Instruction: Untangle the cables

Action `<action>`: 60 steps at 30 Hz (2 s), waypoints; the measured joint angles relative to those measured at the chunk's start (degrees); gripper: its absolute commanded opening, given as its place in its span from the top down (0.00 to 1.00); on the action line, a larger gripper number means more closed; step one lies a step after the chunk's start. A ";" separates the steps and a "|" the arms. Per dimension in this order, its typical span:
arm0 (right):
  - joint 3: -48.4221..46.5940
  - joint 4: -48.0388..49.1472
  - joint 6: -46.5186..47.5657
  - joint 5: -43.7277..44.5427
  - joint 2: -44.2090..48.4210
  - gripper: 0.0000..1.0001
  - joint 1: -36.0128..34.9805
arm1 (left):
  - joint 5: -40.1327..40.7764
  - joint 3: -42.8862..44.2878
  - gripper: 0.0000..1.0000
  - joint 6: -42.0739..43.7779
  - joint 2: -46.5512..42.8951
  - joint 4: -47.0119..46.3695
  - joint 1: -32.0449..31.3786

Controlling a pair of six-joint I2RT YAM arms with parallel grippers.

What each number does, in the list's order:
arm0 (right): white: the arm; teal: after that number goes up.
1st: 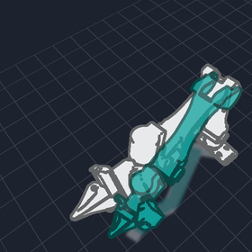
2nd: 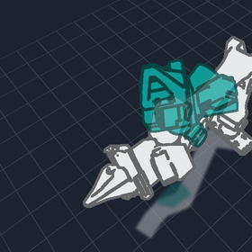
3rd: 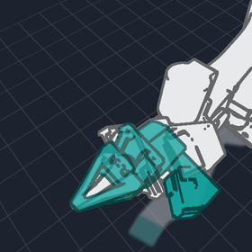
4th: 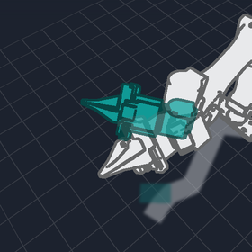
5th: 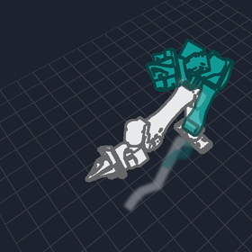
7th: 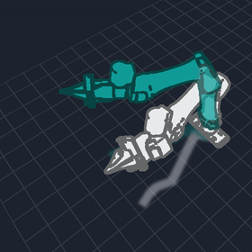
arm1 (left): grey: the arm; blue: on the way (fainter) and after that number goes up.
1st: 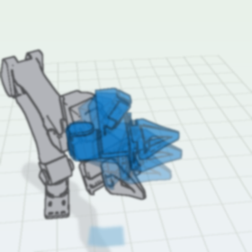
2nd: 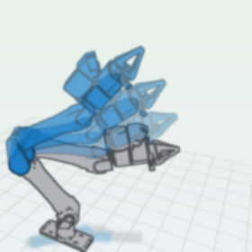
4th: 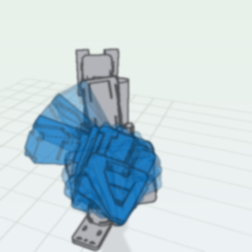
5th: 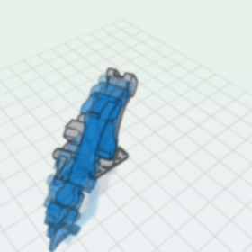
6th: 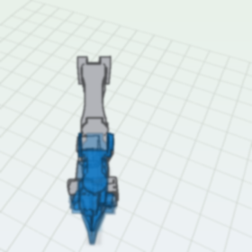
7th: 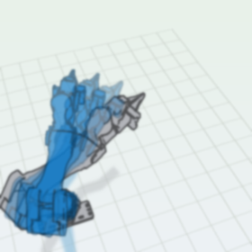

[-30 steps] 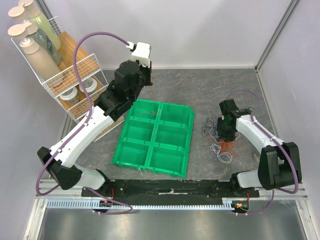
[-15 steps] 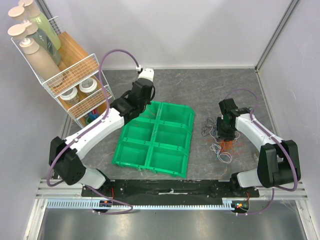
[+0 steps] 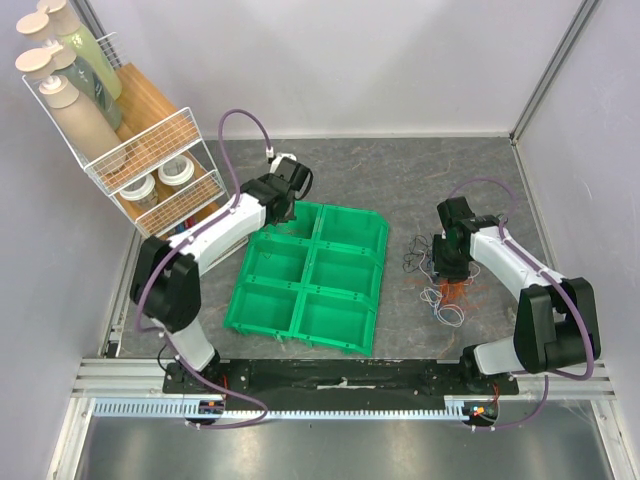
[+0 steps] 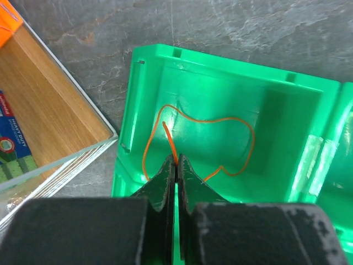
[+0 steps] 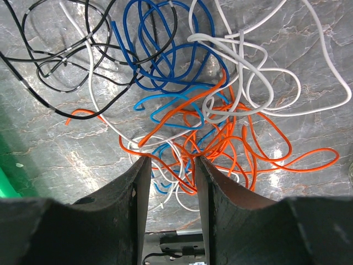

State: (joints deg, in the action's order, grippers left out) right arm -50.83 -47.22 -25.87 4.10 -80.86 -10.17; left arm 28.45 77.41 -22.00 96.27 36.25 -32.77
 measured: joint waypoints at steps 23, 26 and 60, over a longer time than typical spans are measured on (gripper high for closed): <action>0.66 1.33 0.42 -1.79 -1.01 0.55 0.00 | -11.61 -10.10 0.48 -2.34 -9.05 8.87 -0.35; 0.66 1.36 0.42 -2.01 -1.44 0.55 0.00 | -11.39 -11.63 0.50 -2.32 -7.15 8.11 -0.35; 0.70 2.60 1.46 -5.68 -3.02 0.54 0.00 | -3.37 -8.90 0.98 7.32 -12.22 -4.02 -6.14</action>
State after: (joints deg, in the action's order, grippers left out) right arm -50.13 -44.62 -24.40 -1.58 -83.88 -10.17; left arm 25.08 68.51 -14.68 84.05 32.23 -38.92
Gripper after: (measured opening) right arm 0.459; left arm 0.028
